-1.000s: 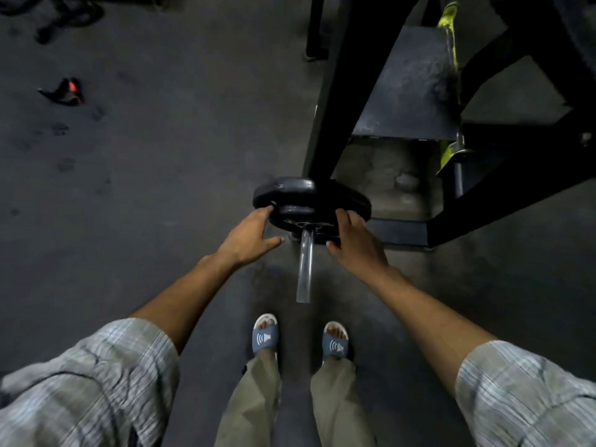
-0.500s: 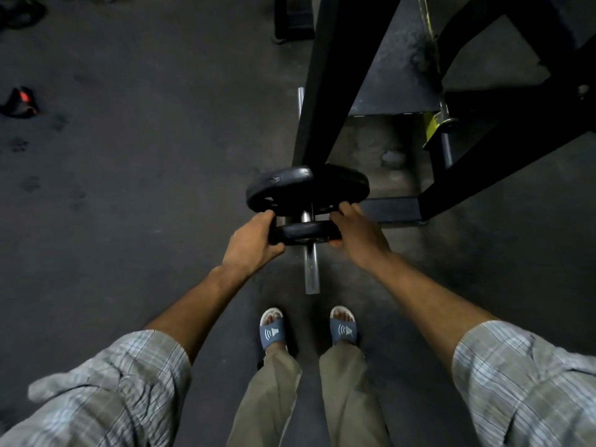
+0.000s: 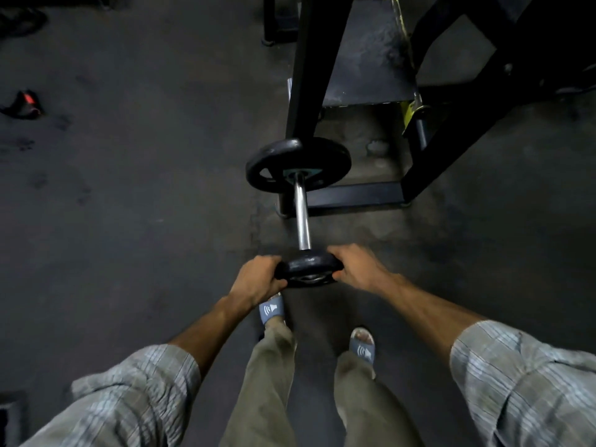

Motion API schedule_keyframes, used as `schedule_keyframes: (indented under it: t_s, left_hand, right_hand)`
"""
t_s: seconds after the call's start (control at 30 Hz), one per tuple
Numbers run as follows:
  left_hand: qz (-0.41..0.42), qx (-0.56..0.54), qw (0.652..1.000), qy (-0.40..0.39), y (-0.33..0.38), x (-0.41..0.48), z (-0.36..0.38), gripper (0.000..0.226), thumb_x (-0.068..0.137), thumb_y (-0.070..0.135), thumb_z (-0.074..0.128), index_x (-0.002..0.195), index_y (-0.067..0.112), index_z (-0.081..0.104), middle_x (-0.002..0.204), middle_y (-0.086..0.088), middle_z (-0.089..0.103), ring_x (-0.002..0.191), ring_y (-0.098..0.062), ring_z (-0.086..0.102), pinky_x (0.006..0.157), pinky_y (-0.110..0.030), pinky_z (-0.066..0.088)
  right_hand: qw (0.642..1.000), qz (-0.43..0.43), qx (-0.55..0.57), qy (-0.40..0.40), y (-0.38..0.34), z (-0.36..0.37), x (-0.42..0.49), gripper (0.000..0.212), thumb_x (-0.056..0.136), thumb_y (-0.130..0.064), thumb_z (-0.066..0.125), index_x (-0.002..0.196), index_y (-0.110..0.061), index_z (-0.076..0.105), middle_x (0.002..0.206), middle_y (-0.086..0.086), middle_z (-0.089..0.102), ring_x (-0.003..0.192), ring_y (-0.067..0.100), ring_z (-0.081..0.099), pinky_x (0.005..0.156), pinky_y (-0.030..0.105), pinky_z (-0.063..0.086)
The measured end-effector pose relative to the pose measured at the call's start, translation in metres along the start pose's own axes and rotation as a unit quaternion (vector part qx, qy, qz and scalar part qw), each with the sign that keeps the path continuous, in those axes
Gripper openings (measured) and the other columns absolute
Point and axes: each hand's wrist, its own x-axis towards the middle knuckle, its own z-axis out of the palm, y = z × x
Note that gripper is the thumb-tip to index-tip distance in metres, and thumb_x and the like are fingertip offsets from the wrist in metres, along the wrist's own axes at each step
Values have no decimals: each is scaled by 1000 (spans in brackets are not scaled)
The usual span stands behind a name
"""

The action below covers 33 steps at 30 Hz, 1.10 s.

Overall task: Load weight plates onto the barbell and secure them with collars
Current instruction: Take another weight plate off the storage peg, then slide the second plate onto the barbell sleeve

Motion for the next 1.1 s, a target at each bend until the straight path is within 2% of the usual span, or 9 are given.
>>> schedule_keyframes:
  t_s: [0.13,0.27,0.4,0.47,0.57,0.73,0.83,0.93,1.1]
  left_hand:
    - [-4,-114,991,70,36,-76,19,32,70,35,66,93,13,66,89,-2,69,81,-26,67,68,-38,54]
    - [16,-182,970,160,92,-151,31,38,67,35,65,100,18,68,91,2,69,82,-19,68,76,-42,58]
    - [58,-191,954,225,164,-219,32,46,66,37,67,107,16,72,95,2,73,86,-18,71,80,-41,60]
    - [92,-193,948,234,201,-248,34,41,69,35,69,106,18,71,95,3,73,85,-15,71,78,-42,61]
    - [148,-181,943,237,250,-280,33,22,73,31,72,94,26,66,89,7,70,81,-12,70,74,-44,61]
    - [247,-167,921,252,330,-321,35,29,76,29,73,103,18,72,93,8,72,84,-10,71,70,-41,62]
    - [304,-162,902,259,377,-343,37,25,79,27,73,102,17,71,90,9,69,81,-9,70,66,-35,61]
    - [334,-158,891,265,417,-359,39,23,80,27,72,98,12,71,86,2,69,76,-13,69,63,-39,60]
    - [372,-175,874,258,477,-379,48,28,81,27,73,105,13,72,94,3,71,85,-13,72,66,-41,63]
  right_hand:
    - [998,-17,53,24,2,-5,-69,32,71,-20,76,100,-18,65,103,10,74,100,32,69,71,32,40]
    - [984,-42,161,58,9,-25,-165,25,61,-23,71,83,-26,61,79,2,68,81,24,68,68,38,52]
    - [966,-69,219,118,19,-52,-267,25,65,-10,76,80,-24,62,74,1,62,73,14,59,61,18,41]
    - [957,-78,237,147,26,-66,-316,23,62,-18,73,84,-17,68,75,4,65,72,9,57,62,20,42]
    - [940,-99,268,186,43,-87,-381,42,55,-31,69,93,-11,72,84,7,72,74,12,63,69,28,50]
    - [921,-128,303,208,84,-108,-480,33,70,3,80,91,-21,70,78,-8,65,73,4,60,65,20,47]
    - [903,-148,316,252,100,-118,-533,26,70,-2,80,84,-19,67,74,-9,60,71,4,55,64,26,43]
    - [881,-163,347,276,114,-128,-574,23,69,-8,82,85,-12,67,75,-8,60,73,5,55,65,24,43]
    - [868,-188,362,283,146,-147,-633,29,69,-6,84,87,3,63,77,9,57,77,18,55,69,34,40]
